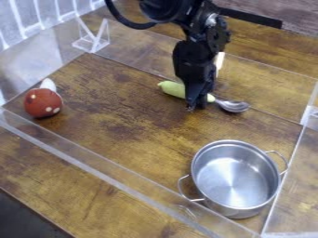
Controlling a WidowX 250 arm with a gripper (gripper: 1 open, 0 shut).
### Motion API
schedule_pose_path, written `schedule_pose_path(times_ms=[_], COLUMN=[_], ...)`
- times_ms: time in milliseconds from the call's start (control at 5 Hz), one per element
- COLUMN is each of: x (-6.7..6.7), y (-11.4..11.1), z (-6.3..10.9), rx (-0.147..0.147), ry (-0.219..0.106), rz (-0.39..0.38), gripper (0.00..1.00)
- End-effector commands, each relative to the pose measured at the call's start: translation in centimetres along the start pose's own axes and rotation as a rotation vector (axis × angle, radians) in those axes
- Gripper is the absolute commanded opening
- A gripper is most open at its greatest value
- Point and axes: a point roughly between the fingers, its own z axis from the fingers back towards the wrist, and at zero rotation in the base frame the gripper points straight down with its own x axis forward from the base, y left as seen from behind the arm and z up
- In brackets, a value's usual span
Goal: Move the green spoon to the left
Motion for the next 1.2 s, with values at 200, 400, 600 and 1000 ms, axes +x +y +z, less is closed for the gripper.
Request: schedule_pose_path(times_ms=[200,400,600,1000], x=[2.5,2.6,2.5,2.6], y=[-0.1,0.4,0.9,1.1], z=[1.1,1.0,1.0,0.6], rx=[0.001,0.002,0.003,0.009], ry=[-0.024,-0.021,-0.019,-0.047], rz=[0.045,0.035,0.025,0.088], gripper=[0.0,0.0,0.0,0.0])
